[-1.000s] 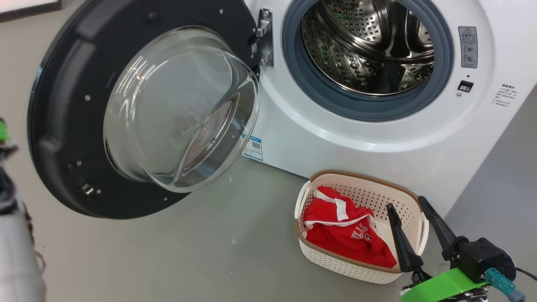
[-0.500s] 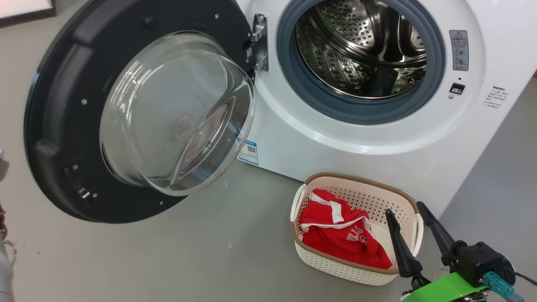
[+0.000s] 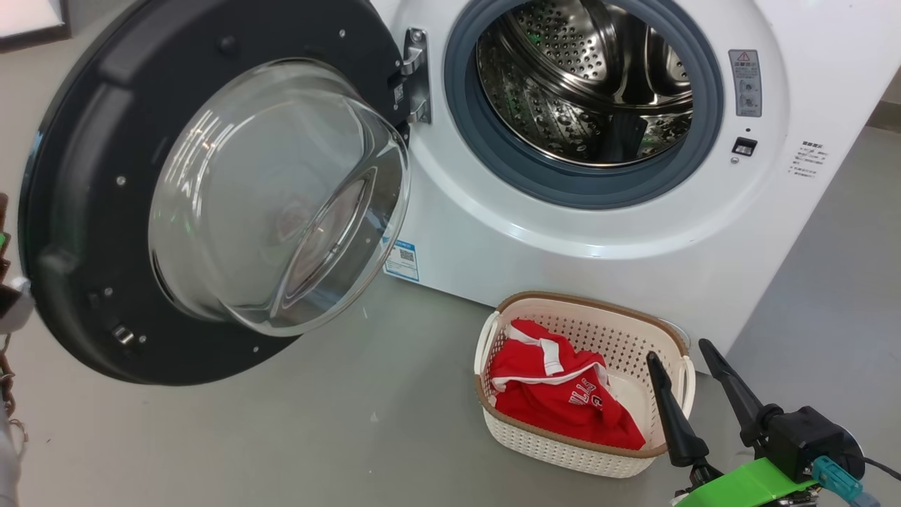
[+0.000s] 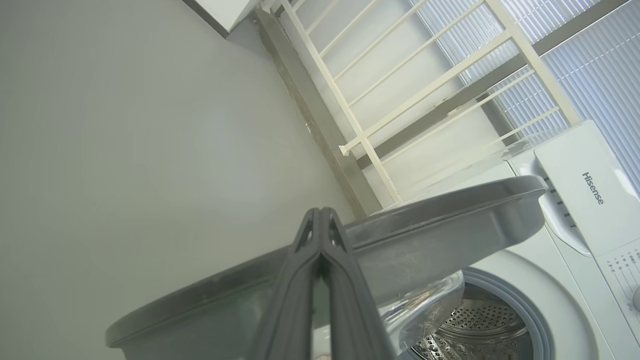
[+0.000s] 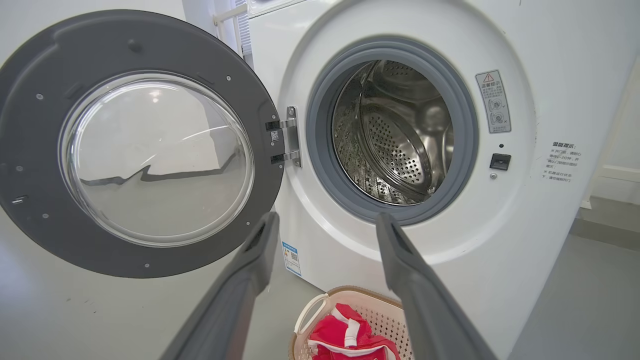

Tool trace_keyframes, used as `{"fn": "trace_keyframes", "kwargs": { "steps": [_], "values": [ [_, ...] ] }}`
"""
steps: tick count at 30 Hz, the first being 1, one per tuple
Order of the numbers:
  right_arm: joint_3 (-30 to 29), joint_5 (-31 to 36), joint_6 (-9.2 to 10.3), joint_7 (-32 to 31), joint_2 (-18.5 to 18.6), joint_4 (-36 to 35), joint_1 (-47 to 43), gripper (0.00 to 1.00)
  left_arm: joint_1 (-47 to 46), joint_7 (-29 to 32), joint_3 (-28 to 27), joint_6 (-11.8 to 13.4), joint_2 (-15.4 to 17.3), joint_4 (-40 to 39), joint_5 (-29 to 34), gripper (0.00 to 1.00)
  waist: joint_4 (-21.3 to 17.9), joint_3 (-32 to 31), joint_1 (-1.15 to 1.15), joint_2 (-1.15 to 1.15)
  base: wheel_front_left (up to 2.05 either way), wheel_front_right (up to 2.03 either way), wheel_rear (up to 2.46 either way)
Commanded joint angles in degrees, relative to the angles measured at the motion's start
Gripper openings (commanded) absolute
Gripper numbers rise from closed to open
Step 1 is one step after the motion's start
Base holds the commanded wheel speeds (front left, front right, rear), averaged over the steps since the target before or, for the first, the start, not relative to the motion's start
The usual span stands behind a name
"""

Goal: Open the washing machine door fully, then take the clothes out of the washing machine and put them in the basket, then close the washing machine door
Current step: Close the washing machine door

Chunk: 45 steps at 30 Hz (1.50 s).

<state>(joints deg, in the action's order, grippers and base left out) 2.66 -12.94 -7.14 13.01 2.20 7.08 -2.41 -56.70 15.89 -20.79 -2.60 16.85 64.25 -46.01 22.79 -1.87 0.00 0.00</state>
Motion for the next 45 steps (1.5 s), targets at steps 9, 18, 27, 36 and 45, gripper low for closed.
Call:
{"fn": "trace_keyframes", "kwargs": {
  "steps": [9, 18, 27, 36, 45],
  "values": [
    [1.3, 0.5, -0.35, -0.3, 0.7, -2.0, 0.3, 1.0, -2.2, 1.6, 0.1, -2.2, 3.4, 1.7, -0.6, 0.0, -1.1, -0.4, 0.0, 0.0, 0.0, 0.0, 0.0],
    [1.1, 0.3, -0.35, -0.4, 0.7, -2.2, 0.0, 1.0, -2.8, 4.1, -1.2, -3.9, 2.4, 3.1, -3.9, 0.0, -1.1, -0.5, 0.0, 0.0, 0.0, 0.0, 0.0],
    [1.2, 0.0, -0.35, -0.2, 0.7, -2.2, 0.1, 1.0, -2.1, 6.4, -0.6, -4.7, 1.3, 2.8, -5.4, 0.0, -0.8, -0.4, 0.0, 0.0, 0.0, 0.0, 0.0],
    [1.4, -0.2, -0.35, 0.0, 0.7, -1.9, 0.6, 1.0, -0.6, 8.3, 0.5, -4.9, -0.5, 0.2, -7.2, 0.0, -0.8, 0.2, 0.0, 0.0, 0.0, 0.0, 0.0],
    [1.6, -0.7, -0.35, 0.5, 0.7, -1.4, 1.2, 1.0, 3.0, 10.3, 1.6, -4.9, -2.8, -5.9, -10.5, 0.0, -0.1, 0.7, 0.0, 0.0, 0.0, 0.0, 0.0]
  ]
}}
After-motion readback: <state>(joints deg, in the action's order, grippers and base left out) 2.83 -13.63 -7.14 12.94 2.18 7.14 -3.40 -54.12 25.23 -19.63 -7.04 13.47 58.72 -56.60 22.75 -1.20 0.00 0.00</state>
